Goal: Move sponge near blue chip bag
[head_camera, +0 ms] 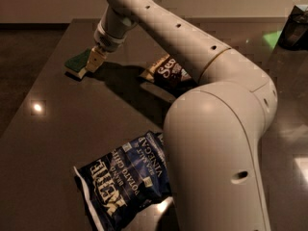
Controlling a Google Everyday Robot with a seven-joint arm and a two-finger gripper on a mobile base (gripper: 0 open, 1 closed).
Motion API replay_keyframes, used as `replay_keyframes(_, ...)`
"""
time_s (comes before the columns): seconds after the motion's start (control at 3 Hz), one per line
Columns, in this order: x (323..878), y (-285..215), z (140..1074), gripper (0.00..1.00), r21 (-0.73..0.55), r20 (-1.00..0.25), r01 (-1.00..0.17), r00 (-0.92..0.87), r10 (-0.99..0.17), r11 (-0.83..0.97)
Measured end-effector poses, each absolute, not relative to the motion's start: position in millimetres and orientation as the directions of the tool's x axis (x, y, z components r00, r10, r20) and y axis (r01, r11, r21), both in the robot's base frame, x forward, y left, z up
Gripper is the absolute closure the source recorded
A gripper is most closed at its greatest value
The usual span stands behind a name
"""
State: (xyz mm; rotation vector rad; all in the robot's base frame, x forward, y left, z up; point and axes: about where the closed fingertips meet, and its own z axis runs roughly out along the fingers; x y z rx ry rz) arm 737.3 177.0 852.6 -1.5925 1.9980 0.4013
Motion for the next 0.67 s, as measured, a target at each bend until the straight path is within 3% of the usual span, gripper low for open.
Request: replay_keyframes(0.67,704.9,159.4,880.2,1.00,-0.042,-0.677,-0.984,-0.098,-0.730,0.171)
